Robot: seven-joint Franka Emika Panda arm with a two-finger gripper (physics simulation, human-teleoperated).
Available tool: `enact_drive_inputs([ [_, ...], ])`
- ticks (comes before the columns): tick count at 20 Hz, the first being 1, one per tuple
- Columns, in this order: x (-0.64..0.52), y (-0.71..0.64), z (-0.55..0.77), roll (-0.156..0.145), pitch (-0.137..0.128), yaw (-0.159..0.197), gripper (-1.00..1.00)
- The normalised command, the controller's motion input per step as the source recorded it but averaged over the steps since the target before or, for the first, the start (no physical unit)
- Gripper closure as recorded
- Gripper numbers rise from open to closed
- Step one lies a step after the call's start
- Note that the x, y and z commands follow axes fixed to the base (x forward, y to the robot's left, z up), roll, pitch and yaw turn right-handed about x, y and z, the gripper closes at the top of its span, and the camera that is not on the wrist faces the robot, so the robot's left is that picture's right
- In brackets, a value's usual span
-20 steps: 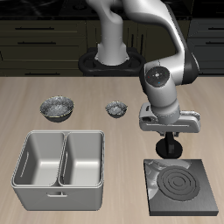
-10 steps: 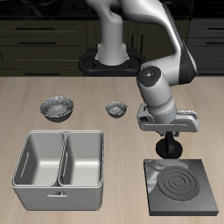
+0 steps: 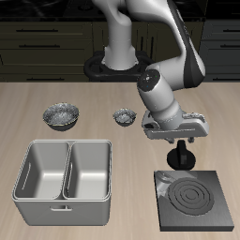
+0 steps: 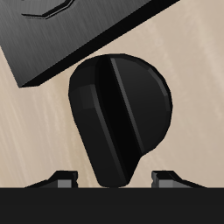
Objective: Turn off the stove and place the largest bowl in the left side of the drainer and the medium bowl in the right side
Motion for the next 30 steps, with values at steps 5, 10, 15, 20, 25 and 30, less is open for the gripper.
enact_drive_inputs([
  [5,0.0,0.0,0.0,0.0,0.0,0.0,-1.0],
  [10,-0.15,-0.18,0.35,-0.054,-0.042,0.161,-1.0],
  [15,-0.26,-0.17,0.34,-0.028,-0.021,0.107,-1.0],
  [20,-0.32,-0.28,0.45,-0.027,-0.069,0.094,-1.0],
  [25,-0.26,-0.33,0.34,-0.009,-0.042,0.068,-1.0],
  [30,-0.17,-0.3,0.21,-0.078,-0.053,0.049,-1.0],
])
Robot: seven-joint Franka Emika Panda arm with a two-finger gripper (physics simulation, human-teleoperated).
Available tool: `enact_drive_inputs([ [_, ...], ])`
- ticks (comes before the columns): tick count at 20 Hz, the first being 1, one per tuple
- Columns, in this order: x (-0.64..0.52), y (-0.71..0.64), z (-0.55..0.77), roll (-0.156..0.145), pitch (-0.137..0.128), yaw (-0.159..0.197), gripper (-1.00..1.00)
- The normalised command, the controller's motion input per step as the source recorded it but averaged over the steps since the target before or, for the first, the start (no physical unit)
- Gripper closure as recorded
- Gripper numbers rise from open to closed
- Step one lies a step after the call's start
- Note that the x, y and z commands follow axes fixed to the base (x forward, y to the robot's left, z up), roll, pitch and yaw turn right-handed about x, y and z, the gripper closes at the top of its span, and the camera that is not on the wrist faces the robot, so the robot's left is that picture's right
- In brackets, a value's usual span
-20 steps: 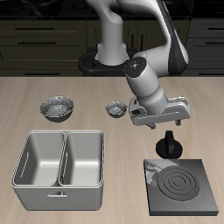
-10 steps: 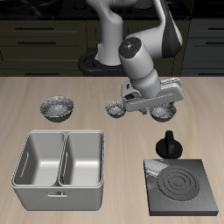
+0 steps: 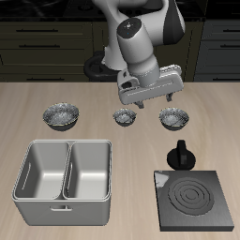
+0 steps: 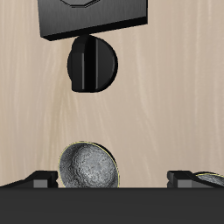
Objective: Turn off the stove and place the largest bowl in the left side of the drainer and the medium bowl in the right side
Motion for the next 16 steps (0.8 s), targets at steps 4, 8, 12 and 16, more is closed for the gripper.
enact_drive_inputs([
  [4,-0.19,-0.54,0.1,-0.047,0.012,0.056,-1.0],
  [8,-0.08,-0.66,0.11,-0.093,-0.02,0.002,-1.0],
  [12,-0.06,-0.42,0.06,-0.042,-0.021,-0.016,-1.0],
  [16,-0.32,-0.84,0.03,-0.101,-0.06,-0.009,-1.0],
])
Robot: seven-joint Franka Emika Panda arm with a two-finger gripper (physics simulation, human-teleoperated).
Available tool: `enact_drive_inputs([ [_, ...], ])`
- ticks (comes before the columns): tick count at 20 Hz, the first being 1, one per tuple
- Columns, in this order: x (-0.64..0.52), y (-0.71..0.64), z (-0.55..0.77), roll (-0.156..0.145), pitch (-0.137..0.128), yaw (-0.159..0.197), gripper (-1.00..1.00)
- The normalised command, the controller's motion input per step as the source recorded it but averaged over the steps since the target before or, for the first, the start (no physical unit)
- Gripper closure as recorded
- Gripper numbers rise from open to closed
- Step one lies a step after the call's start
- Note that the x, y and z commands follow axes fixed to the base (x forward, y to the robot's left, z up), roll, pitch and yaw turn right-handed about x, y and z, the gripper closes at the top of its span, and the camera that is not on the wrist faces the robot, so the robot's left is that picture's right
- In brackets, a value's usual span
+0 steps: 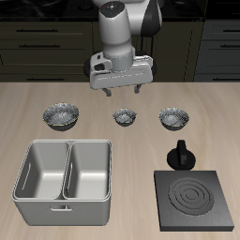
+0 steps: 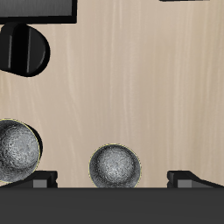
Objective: Turn off the stove and place the largest bowl in the left side of the drainer and the medium bowl in the right side
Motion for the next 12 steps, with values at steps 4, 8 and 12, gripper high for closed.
enact_drive_inputs([
  [4,-0.1,-0.16,0.02,-0.032,-0.011,-0.009,-1.0],
  [8,-0.29,-0.53,0.03,-0.064,-0.055,-0.014,-1.0],
  [12,-0.17,-0.46,-0.06,-0.073,-0.017,-0.021,-1.0],
])
